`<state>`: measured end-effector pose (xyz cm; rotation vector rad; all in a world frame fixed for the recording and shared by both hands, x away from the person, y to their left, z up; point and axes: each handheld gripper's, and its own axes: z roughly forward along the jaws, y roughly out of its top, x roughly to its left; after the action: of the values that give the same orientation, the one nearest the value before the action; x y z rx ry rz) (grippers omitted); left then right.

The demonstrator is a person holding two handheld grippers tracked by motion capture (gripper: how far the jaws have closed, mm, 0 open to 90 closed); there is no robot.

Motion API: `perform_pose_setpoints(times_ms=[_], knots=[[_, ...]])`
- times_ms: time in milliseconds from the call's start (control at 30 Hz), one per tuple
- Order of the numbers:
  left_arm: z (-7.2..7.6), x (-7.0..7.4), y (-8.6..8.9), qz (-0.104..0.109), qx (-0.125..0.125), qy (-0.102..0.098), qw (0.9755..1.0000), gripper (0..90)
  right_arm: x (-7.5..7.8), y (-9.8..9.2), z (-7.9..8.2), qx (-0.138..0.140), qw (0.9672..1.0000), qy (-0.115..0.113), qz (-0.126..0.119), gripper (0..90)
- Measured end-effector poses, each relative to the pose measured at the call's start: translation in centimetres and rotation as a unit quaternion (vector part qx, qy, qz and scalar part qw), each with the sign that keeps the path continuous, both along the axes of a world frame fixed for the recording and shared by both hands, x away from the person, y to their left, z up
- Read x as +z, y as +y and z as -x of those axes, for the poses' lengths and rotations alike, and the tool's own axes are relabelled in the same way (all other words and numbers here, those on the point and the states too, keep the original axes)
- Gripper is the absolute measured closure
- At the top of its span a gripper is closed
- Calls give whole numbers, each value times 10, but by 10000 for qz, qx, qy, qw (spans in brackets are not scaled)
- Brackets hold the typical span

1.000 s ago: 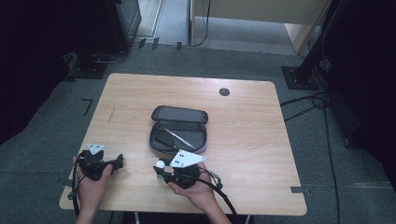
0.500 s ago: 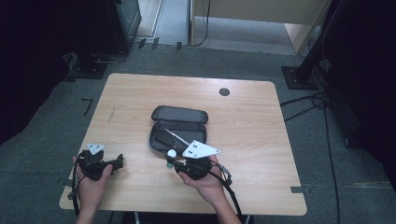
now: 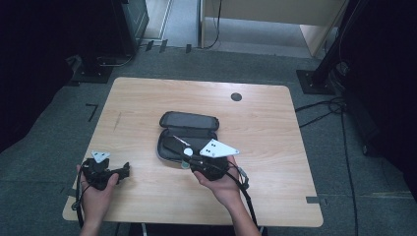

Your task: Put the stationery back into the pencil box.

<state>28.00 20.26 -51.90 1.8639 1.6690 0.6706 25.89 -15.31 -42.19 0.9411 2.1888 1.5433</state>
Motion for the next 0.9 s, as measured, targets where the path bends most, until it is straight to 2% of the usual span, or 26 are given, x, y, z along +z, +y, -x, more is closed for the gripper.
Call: perform_pose_setpoints(times_ms=[400, 900], knots=[[0, 0, 0, 0, 0, -1, 10000, 0, 1, -7, -13, -254, 9997, -27, 10, 656], [0, 0, 0, 6, 5, -6, 10000, 0, -9, -13, -35, -651, 9979, 40, 36, 656]])
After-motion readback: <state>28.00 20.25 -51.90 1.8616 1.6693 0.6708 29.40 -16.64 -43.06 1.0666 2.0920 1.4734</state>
